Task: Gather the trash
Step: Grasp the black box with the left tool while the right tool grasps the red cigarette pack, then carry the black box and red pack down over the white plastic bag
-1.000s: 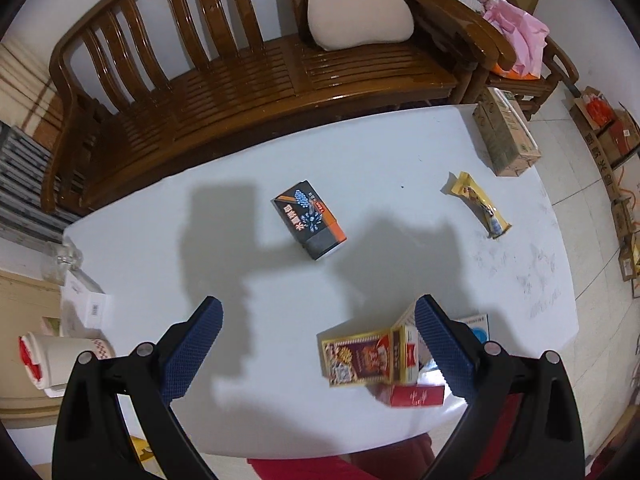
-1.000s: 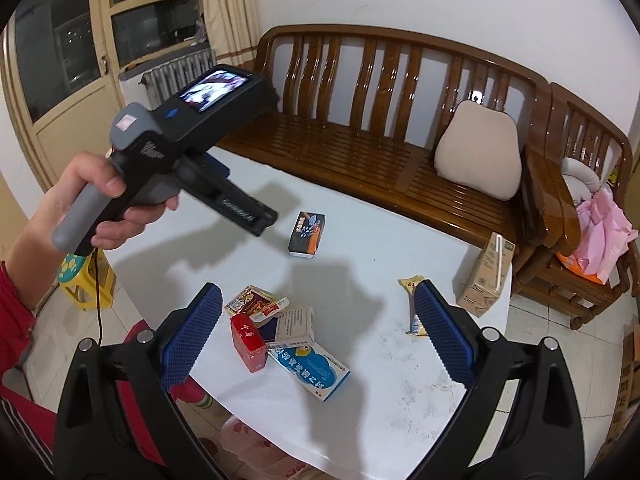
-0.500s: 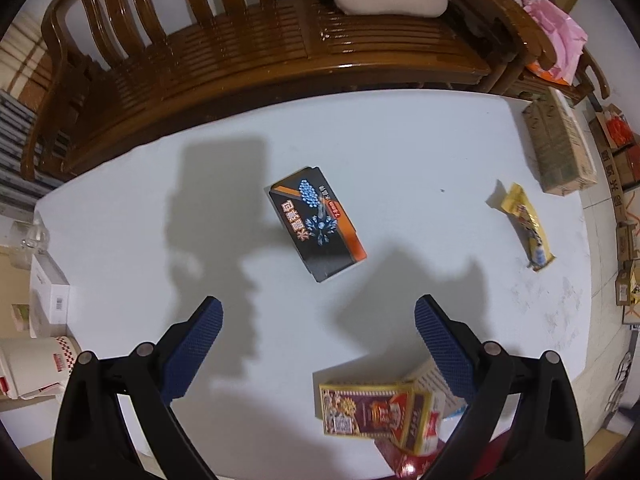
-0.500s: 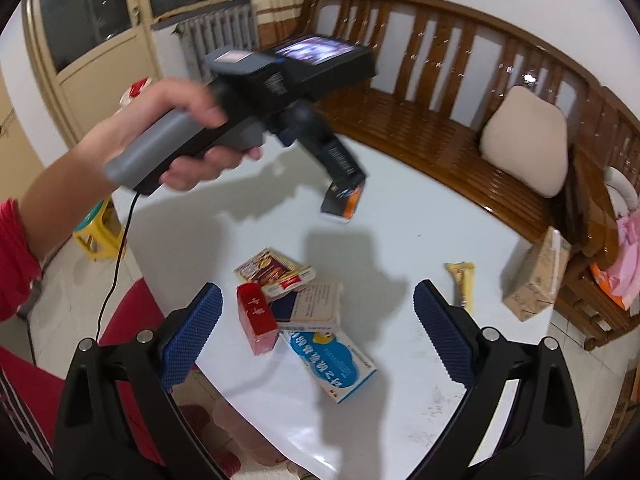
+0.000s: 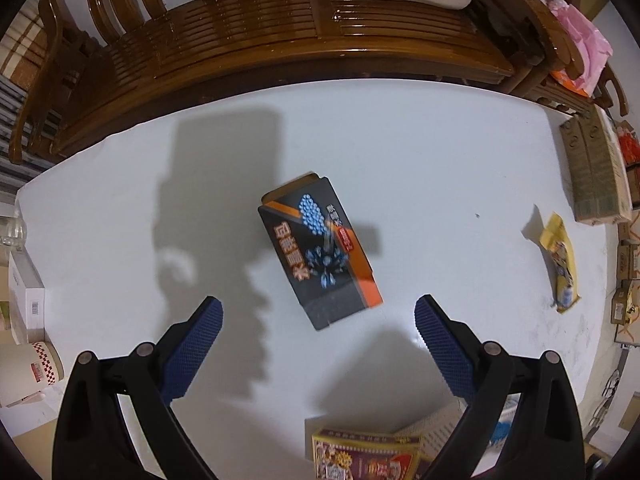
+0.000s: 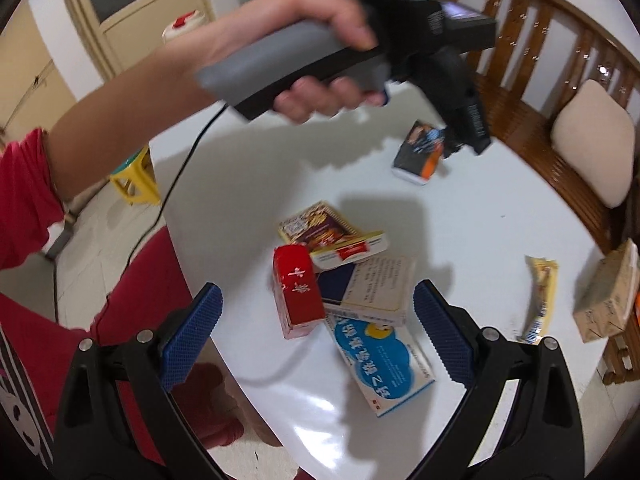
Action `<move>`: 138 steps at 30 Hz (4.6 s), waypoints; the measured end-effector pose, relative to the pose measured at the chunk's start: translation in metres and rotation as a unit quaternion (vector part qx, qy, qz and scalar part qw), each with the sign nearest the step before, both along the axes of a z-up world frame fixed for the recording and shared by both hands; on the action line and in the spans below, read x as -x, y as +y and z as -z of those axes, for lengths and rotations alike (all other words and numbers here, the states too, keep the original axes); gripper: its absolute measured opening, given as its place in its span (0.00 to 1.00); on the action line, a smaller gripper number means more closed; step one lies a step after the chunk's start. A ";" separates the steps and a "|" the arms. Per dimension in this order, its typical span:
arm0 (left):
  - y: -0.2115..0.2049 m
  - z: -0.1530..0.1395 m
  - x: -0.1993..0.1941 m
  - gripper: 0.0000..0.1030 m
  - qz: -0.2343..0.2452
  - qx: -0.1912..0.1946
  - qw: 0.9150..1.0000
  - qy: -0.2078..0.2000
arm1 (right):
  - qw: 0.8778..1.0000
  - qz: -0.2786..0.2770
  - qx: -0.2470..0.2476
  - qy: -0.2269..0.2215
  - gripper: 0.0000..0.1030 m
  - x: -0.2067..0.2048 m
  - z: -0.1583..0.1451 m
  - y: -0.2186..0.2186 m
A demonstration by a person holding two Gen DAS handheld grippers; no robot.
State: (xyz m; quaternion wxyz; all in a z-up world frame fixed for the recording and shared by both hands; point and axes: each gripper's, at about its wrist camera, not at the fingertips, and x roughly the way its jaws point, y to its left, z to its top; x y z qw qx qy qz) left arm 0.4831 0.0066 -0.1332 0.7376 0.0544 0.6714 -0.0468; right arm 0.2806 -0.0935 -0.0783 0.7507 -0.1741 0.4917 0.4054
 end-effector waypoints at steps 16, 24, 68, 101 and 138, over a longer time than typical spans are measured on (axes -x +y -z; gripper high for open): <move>-0.006 0.031 -0.021 0.91 -0.015 0.001 1.000 0.022 | 0.998 -0.051 -0.010 0.029 0.83 0.001 0.032 0.020; -0.007 0.042 -0.028 0.91 -0.019 0.006 0.999 0.025 | 0.998 -0.058 0.001 0.037 0.58 0.005 0.043 0.027; 0.034 -0.045 0.059 0.51 -0.007 0.036 0.997 -0.067 | 0.980 0.187 -0.023 -0.068 0.22 0.068 -0.015 -0.044; 0.008 -0.073 0.393 0.51 0.155 0.051 0.969 -0.183 | 0.949 0.283 -0.013 -0.140 0.22 0.241 -0.057 -0.038; -0.032 0.090 0.419 0.51 0.187 0.082 0.976 -0.079 | 0.944 0.325 0.025 -0.043 0.22 0.255 0.098 -0.042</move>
